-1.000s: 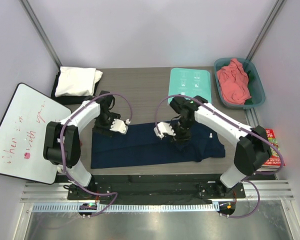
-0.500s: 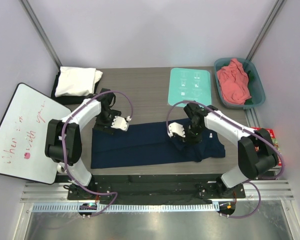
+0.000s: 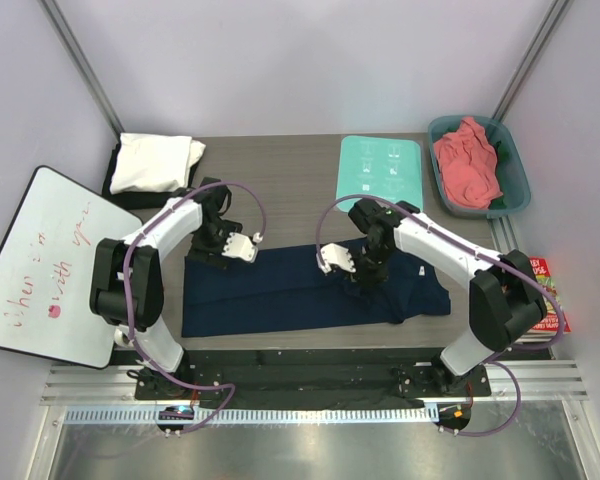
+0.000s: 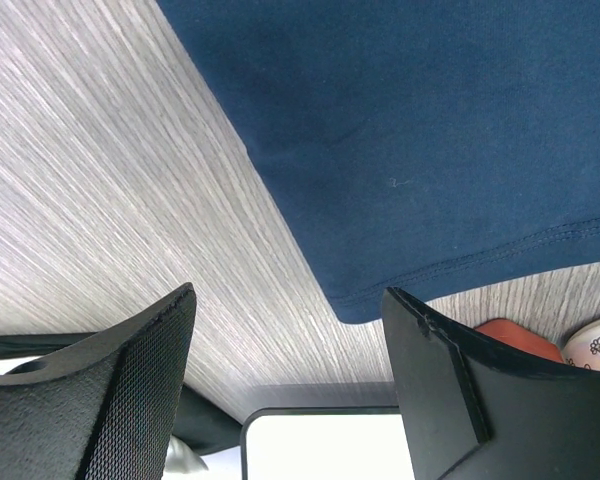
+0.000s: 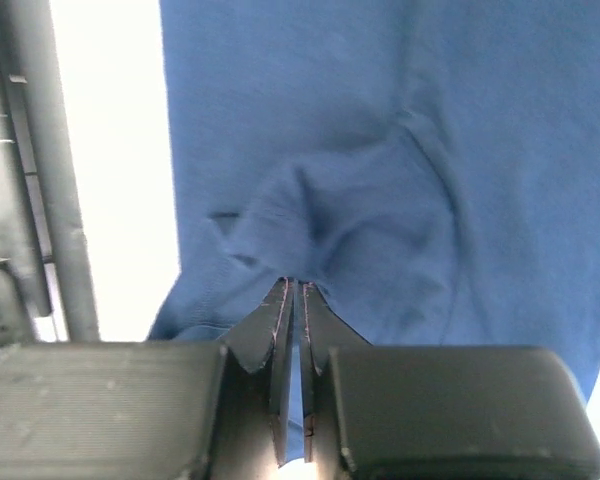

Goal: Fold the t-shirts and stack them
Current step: Fold the other side of the tshirt into a rectangle

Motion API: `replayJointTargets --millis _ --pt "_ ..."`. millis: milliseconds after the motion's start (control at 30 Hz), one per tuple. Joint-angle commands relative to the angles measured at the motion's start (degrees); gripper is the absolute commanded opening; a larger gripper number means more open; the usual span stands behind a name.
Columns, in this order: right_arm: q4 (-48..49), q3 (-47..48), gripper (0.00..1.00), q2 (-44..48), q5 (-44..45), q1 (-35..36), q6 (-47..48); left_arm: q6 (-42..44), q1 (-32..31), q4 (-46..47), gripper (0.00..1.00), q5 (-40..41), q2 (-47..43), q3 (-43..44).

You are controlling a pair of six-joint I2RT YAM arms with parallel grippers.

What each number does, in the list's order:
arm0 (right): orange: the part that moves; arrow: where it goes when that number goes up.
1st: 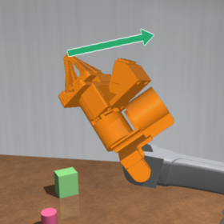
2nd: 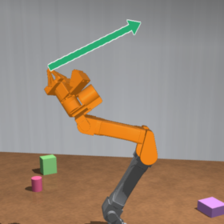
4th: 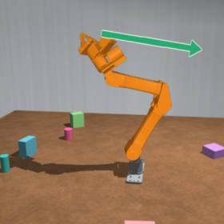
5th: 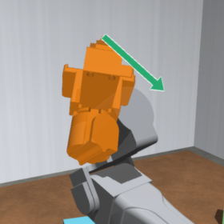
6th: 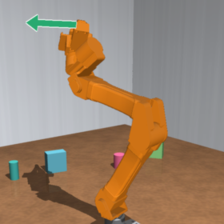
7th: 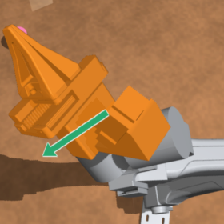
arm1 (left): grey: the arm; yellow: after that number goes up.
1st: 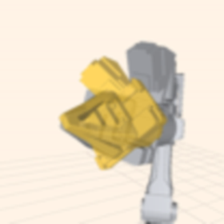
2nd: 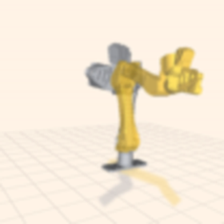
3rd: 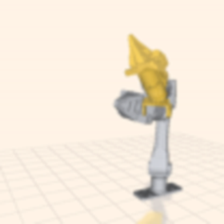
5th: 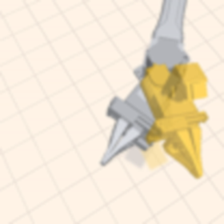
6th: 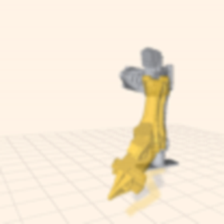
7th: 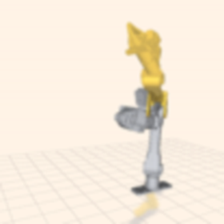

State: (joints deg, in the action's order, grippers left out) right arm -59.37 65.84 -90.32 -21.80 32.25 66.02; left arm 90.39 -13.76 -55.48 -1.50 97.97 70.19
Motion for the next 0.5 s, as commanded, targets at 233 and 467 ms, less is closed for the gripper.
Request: replayJointTargets --millis 233,467 --pt "-9.1 1.93 0.12 -1.09 -6.23 5.01 -0.53 1.19 0.14 -0.86 0.75 -0.44 -3.66 -2.51" --pt "-2.85 0.24 0.13 -0.2 -1.85 5.81 -3.0 1.63 0.14 0.11 0.75 -0.7 -4.98 -5.33"
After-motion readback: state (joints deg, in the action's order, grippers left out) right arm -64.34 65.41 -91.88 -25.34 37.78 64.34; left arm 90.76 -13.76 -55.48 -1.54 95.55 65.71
